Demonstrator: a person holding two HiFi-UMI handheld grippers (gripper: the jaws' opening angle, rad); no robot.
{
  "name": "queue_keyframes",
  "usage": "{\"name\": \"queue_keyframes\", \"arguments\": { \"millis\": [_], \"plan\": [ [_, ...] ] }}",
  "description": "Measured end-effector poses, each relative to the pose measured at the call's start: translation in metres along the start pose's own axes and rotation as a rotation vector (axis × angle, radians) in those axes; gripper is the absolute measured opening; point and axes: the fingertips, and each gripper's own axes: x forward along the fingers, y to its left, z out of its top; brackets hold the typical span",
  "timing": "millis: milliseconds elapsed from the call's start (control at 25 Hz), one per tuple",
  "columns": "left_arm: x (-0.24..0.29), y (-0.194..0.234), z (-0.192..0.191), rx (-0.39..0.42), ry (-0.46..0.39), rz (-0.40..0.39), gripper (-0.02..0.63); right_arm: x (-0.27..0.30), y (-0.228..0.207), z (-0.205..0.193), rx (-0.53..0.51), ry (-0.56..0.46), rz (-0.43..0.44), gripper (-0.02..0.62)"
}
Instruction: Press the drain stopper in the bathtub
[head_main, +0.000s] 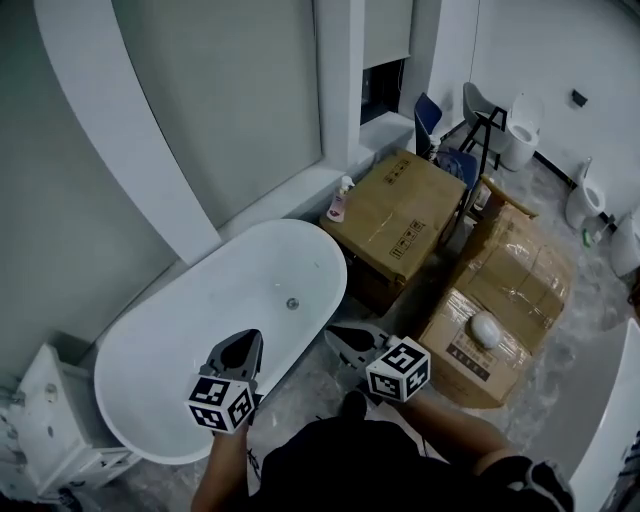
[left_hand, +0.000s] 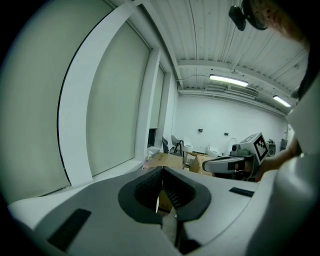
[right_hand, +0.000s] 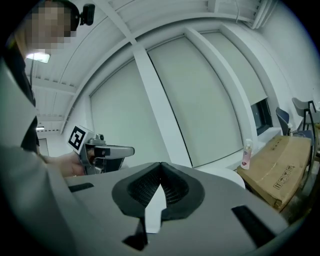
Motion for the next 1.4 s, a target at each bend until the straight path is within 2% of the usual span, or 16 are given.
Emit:
{"name": "queue_keyframes", "arguments": {
  "millis": [120,360,600,800,1040,1200,1400],
  "plan": [
    [0.027,-0.001,0.006,-0.015,0.010,0.026,0.018,0.001,-0.027,0.005,0.021,0.009,0.025,0.014],
    [0.058,0.007,0.011,-0.047,0.019,0.068,0.018,0.010,-0.052,-0.001,0.049,0.047,0.070,0.014],
    [0.082,0.035,0.009,-0.070,0.025,0.086,0.018,0.039,-0.079,0.002,0.046,0.076,0.075,0.014],
    [0.111,0.082,0.018,-0.055,0.012,0.104,0.018,0.086,-0.101,0.023,0.007,0.102,0.070,0.014],
    [0.141,0.163,0.045,-0.044,-0.033,0.110,0.018,0.163,-0.120,0.063,-0.071,0.124,0.057,0.014],
    [0.151,0.214,0.047,-0.035,-0.032,0.103,0.018,0.220,-0.128,0.068,-0.090,0.150,0.058,0.014],
    [0.159,0.259,0.031,-0.099,-0.002,0.111,0.018,0.272,-0.136,0.065,-0.088,0.213,0.069,0.014]
  ]
}}
